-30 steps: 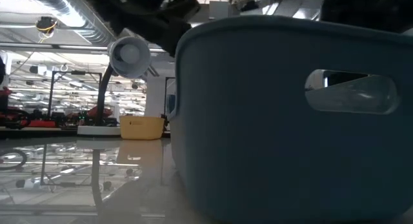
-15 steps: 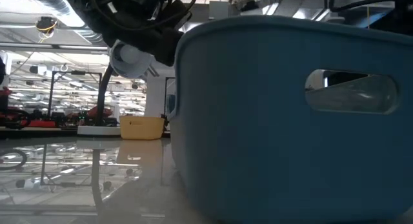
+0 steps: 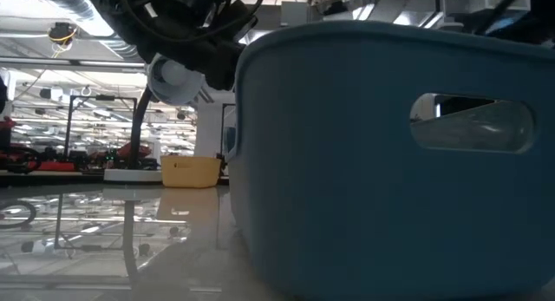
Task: Sort batteries
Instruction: Put the black battery into the blue bin
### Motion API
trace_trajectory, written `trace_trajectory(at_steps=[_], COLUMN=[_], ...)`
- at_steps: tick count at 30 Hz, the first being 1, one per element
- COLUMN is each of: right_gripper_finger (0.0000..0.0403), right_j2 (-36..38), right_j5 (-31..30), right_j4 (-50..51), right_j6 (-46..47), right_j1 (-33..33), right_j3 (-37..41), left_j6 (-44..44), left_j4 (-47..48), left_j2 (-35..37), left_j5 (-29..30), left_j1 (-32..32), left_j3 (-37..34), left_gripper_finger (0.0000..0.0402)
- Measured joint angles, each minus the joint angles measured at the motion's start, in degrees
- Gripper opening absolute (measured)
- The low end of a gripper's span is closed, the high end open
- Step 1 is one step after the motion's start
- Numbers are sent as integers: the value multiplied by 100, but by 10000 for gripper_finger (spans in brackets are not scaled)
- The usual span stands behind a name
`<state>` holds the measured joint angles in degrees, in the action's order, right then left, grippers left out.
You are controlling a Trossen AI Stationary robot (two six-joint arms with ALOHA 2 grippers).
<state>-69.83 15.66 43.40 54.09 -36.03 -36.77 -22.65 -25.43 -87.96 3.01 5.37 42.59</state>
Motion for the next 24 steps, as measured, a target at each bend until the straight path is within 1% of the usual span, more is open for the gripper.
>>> trace_trajectory(at_steps=[7,12,15,20,24], right_gripper_finger=[127,127,127,127,125], right_j2=[-344,-542,-790,-1256,-1525], right_j5=[-3,-283,-326,-618,-1014], right_j4=[33,-4,-30,-235,-122], right_j6=[-221,-327,-394,-503,-208], right_j1=[0,-1,-4,-382,-769], right_j3=[0,0,0,-33,-69], left_j6=[2,4,7,-22,3], left_j4=[14,28,59,94,118], left_j2=[0,0,0,-2,-2], left_j5=[0,0,0,0,-2], left_j1=[0,0,0,15,67], left_j3=[0,0,0,2,2], left_gripper_finger=[61,61,61,61,61])
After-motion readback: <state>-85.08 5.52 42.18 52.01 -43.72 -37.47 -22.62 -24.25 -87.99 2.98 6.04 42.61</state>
